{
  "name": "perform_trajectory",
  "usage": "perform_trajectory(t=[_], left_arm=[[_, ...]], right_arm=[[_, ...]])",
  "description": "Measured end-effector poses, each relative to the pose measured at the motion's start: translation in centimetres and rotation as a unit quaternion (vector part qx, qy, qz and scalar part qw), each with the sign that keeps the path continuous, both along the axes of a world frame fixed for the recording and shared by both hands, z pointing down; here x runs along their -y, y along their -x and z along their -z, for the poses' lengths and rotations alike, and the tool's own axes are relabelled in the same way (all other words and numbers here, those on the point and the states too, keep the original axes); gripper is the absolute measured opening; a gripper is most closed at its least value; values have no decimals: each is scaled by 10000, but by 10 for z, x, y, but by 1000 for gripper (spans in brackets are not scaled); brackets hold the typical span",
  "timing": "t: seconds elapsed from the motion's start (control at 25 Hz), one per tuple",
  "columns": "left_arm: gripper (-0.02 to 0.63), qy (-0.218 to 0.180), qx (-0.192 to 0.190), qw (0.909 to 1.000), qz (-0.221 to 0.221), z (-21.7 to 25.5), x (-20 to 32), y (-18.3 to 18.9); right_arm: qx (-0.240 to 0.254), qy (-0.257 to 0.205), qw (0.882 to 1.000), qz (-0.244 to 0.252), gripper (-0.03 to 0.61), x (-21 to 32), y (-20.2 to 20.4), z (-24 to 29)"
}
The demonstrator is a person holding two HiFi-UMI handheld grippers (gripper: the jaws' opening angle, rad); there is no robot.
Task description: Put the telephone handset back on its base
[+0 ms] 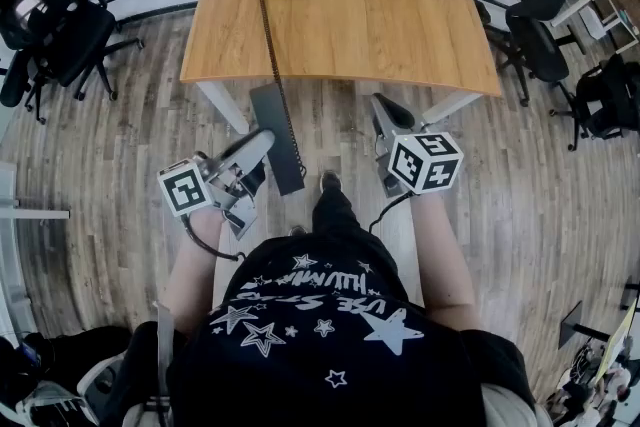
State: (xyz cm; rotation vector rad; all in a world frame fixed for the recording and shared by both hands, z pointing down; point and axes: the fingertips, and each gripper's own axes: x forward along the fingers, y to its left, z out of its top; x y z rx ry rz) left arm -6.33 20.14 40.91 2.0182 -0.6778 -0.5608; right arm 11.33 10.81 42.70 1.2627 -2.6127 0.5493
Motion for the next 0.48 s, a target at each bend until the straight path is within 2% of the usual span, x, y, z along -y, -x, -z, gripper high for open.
perform_trajectory(t=[0.12,0.48], left_arm=[[83,-102,79,9999,-39,-1,-3,3],[83,94,29,9999,-82,-9,-14,12]], right_arm=[[-16,8,10000,-20,0,-1,2,-1],[-96,154,9998,-21,0,-13,12,-11]])
